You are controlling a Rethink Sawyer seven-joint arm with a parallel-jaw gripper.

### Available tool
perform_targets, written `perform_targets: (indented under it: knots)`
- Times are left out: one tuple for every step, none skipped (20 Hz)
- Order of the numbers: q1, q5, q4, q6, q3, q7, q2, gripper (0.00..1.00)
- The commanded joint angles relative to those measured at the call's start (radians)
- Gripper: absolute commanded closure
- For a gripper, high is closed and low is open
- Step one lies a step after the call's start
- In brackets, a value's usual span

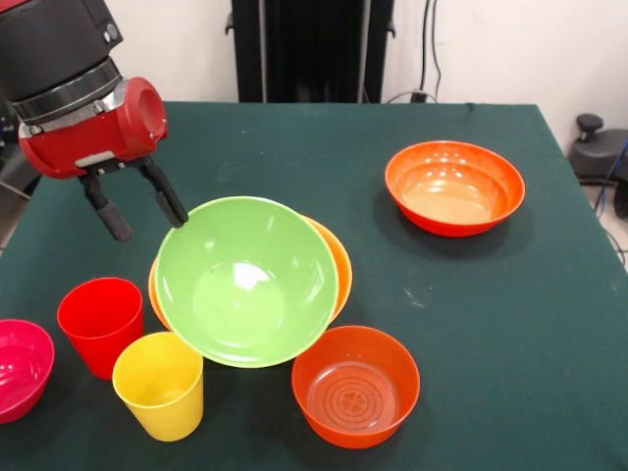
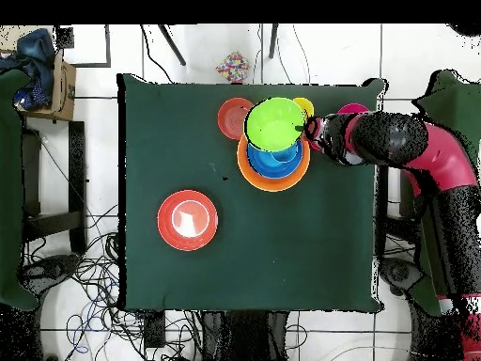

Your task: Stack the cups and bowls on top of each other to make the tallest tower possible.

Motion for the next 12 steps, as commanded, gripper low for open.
perform_targets:
  knots:
    - [0.057, -0.023, -0.015, 0.075, -0.061, -0.191, 0.036, 0.0]
    - [0.056, -0.024, -0.015, 0.074, -0.062, -0.19, 0.036, 0.0]
    - [0.055, -0.024, -0.014, 0.074, -0.062, -0.191, 0.035, 0.0]
    - [0.055, -0.024, -0.014, 0.073, -0.062, -0.192, 0.035, 0.0]
    - [0.056, -0.025, -0.016, 0.072, -0.062, -0.191, 0.035, 0.0]
    - [0.057, -0.026, -0.018, 0.072, -0.063, -0.191, 0.035, 0.0]
    - [0.058, -0.028, -0.02, 0.071, -0.065, -0.19, 0.036, 0.0]
    - [0.06, -0.029, -0.023, 0.069, -0.066, -0.189, 0.038, 0.0]
    - [0.062, -0.031, -0.025, 0.068, -0.067, -0.189, 0.04, 0.0]
    - [0.066, -0.034, -0.031, 0.064, -0.07, -0.188, 0.045, 0.0]
    - [0.069, -0.038, -0.035, 0.06, -0.073, -0.187, 0.05, 0.0]
    - [0.072, -0.041, -0.04, 0.056, -0.076, -0.185, 0.055, 0.0]
